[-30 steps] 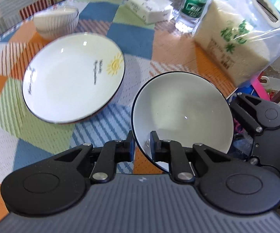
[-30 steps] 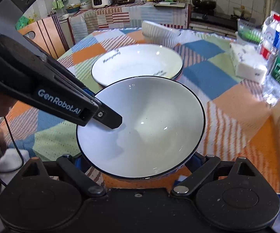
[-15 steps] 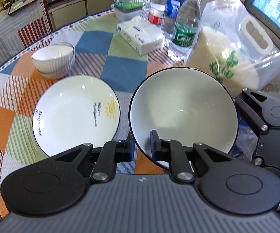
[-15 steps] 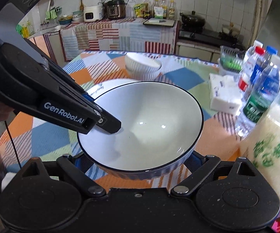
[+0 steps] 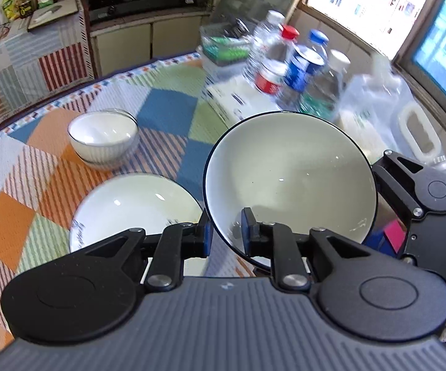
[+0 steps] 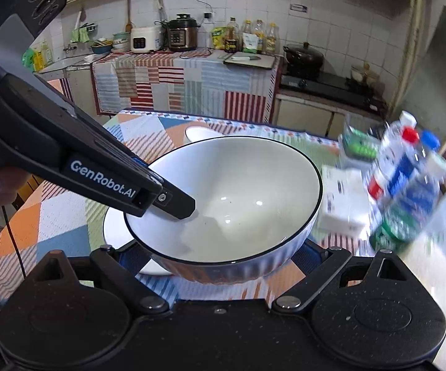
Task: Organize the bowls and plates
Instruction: 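Carry the large bowl toward the stacked bowls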
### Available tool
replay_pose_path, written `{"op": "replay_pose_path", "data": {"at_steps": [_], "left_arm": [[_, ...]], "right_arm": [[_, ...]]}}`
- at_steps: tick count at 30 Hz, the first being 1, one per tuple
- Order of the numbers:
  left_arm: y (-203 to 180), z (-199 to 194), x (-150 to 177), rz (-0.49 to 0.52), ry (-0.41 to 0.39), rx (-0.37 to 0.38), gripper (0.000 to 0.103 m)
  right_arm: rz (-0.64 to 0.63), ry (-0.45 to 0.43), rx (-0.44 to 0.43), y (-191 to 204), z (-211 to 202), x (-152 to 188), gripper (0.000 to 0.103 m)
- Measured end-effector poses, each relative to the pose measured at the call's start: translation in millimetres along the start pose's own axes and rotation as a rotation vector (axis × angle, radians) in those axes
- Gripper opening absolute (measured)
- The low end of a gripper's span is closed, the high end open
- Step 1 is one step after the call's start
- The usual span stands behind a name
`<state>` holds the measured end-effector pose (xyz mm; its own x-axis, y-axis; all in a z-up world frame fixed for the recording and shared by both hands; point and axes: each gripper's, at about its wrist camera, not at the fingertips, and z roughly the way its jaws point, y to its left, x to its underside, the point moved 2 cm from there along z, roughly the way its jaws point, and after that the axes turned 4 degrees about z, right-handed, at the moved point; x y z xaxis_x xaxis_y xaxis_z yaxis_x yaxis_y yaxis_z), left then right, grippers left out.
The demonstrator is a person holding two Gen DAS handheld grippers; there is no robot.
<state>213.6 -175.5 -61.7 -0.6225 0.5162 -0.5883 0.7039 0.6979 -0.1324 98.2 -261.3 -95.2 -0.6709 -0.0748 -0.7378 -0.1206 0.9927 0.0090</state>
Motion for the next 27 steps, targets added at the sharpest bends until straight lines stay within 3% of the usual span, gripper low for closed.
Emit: {"op": "replay_pose_path", "data": {"at_steps": [5, 11, 19, 27], "left_arm": [[39, 1, -27, -0.056, -0.005, -0.044, 0.017], [93, 6, -58, -0.126, 0.008, -0.103, 0.017], [160, 41, -85, -0.189, 0.06, -0.195, 0.017], [188, 93, -94, -0.171, 0.138, -0.258, 0.017]], "right_arm": [[-0.069, -0.013, -0.032, 1, 23, -39, 0.096], [-0.101, -0.005, -0.129, 3, 67, -90, 0.096], [-0.143, 0.039, -0.194, 15, 137, -139, 0.096], [-0.082, 0.099, -0.231, 10, 200, -145, 0.096]]}}
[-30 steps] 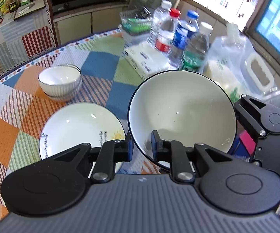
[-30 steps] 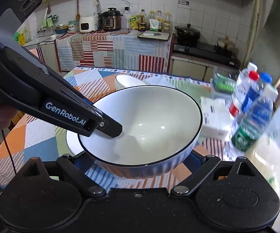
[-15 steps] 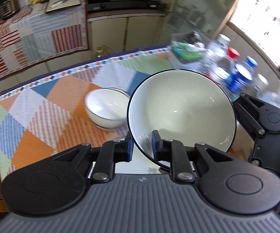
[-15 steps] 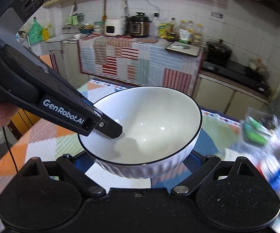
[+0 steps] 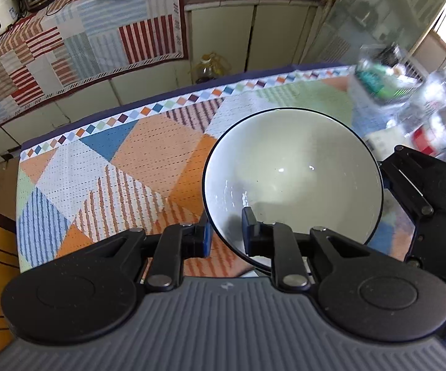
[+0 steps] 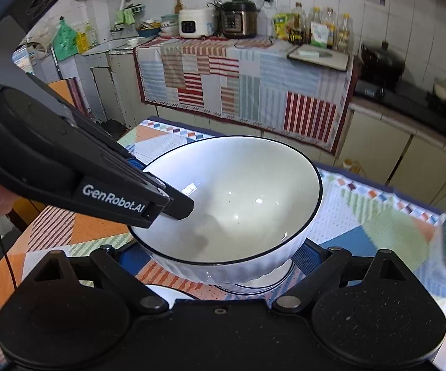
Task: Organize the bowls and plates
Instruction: 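Carry the large bowl toward the stacked bowls, then lower the large bowl onto the small bowls and open both grippers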
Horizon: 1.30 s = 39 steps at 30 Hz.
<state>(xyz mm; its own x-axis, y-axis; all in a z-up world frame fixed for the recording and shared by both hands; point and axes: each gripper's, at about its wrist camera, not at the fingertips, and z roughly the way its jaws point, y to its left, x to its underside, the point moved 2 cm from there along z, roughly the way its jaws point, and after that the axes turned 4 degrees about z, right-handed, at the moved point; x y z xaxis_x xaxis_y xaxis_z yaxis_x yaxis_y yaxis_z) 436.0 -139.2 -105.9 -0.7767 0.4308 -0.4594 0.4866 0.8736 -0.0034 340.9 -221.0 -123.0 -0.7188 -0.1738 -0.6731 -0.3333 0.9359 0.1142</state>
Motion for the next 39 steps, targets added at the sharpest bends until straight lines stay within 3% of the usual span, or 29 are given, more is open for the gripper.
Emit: {"op": "replay_pose_path", "data": {"at_steps": [7, 11, 19, 31, 39], "left_arm": [[1, 32, -5, 0.049, 0.066, -0.042, 0.017], [9, 43, -5, 0.025, 0.068, -0.033, 0.017], [5, 66, 9, 0.018, 0.086, -0.058, 0.017], [13, 68, 19, -0.044, -0.016, -0.057, 0.018], [21, 55, 26, -0.087, -0.074, -0.003, 0.021]], "right_arm": [[0.074, 0.036, 0.012, -8, 37, 9, 0.096], [0.134, 0.048, -0.015, -15, 50, 11, 0.096], [0.071, 0.119, 0.027, -10, 68, 19, 0.096], [-0.008, 0.182, 0.085, -7, 74, 10, 0.095], [-0.023, 0.156, 0.176, -6, 64, 20, 0.097]]}}
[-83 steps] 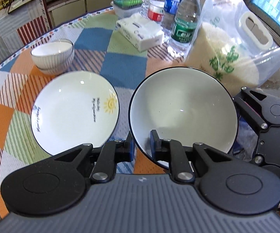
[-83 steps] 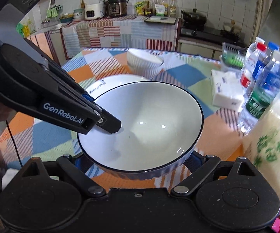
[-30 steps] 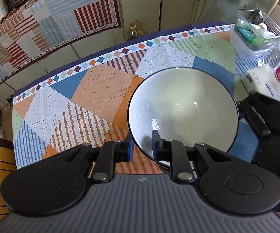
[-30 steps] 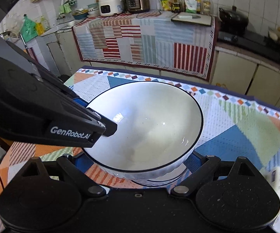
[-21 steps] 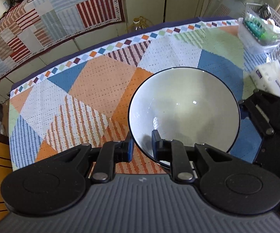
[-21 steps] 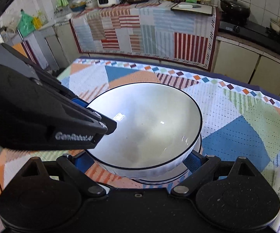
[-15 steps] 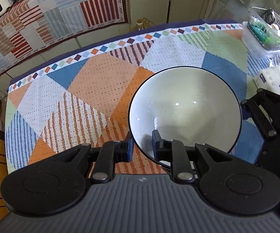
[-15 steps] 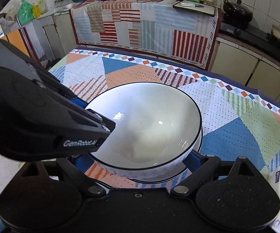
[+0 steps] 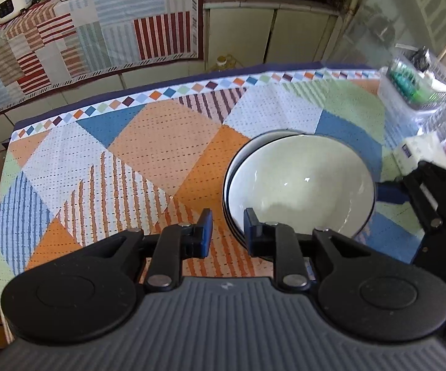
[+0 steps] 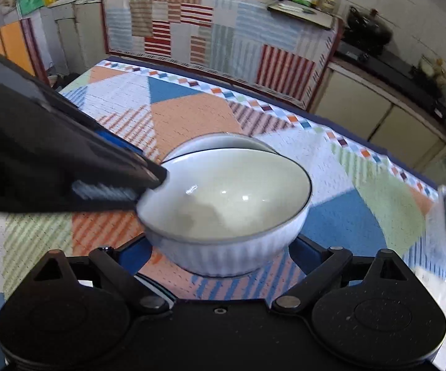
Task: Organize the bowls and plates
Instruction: 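Lower the large bowl onto the small bowls and open both grippers, then close both grippers on the bowl stack's rim and lift it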
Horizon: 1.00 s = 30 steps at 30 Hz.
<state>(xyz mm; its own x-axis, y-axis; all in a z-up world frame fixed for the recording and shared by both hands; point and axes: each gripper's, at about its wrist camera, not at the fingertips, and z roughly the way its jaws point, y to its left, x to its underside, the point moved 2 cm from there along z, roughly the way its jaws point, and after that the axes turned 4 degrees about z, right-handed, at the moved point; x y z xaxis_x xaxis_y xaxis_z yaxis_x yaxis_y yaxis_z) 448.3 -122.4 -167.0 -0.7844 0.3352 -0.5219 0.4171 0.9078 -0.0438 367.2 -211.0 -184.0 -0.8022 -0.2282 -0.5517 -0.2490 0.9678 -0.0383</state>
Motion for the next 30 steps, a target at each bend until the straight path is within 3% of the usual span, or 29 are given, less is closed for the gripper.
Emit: {"op": "replay_pose_path", "data": {"at_steps": [7, 11, 20, 26, 30], "left_arm": [[1, -18, 10, -0.008, -0.025, 0.035, 0.022], [1, -35, 16, 0.0, -0.044, 0.056, 0.029], [6, -59, 32, 0.009, -0.025, 0.128, 0.034], [24, -66, 39, -0.053, -0.06, 0.167, 0.044], [42, -58, 39, -0.142, -0.067, 0.197, 0.053]], "right_arm": [[0.064, -0.078, -0.059, -9, -19, 7, 0.097], [0.092, -0.118, -0.079, -11, -36, 11, 0.097], [0.108, -0.159, -0.108, -9, -69, 29, 0.097], [0.096, -0.152, -0.121, -5, -78, 43, 0.097], [0.165, -0.129, -0.16, -13, -70, 47, 0.097]]}}
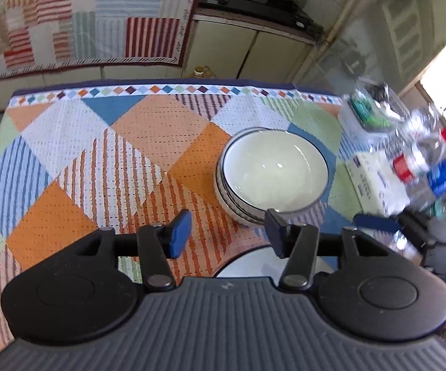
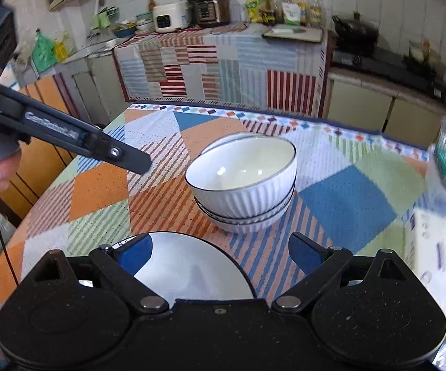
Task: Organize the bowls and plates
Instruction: 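Close both grippers on the bowl stack's rim and lift it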
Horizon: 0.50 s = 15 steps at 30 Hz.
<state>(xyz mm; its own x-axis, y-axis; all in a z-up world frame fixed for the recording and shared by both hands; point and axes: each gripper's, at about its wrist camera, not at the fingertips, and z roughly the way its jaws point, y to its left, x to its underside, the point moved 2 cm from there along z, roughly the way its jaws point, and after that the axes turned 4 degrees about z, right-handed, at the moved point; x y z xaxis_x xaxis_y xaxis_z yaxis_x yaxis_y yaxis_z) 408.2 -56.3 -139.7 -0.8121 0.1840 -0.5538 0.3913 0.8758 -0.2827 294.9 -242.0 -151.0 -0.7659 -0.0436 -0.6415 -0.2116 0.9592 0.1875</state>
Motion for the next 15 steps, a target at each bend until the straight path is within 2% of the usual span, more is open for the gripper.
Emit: {"op": "replay_pose_path", "data": {"at_steps": [2, 7, 12, 15], "left_arm": [[9, 6, -1, -0.051, -0.002, 0.027, 0.058], [25, 32, -6, -0.143, -0.005, 0.042, 0.064], [31, 66, -14, -0.161, -0.023, 0.075, 0.064], [27, 91, -20, -0.155, -0.047, 0.1, 0.064]], "right_arm": [[0.084, 0.018, -0.031, -11, 10, 1, 0.097], [0.273, 0.053, -0.038, -36, 43, 0, 0.097], [0.258, 0.069, -0.047, -36, 67, -9, 0.097], [0.255, 0.112, -0.037, -35, 85, -8, 0.097]]}}
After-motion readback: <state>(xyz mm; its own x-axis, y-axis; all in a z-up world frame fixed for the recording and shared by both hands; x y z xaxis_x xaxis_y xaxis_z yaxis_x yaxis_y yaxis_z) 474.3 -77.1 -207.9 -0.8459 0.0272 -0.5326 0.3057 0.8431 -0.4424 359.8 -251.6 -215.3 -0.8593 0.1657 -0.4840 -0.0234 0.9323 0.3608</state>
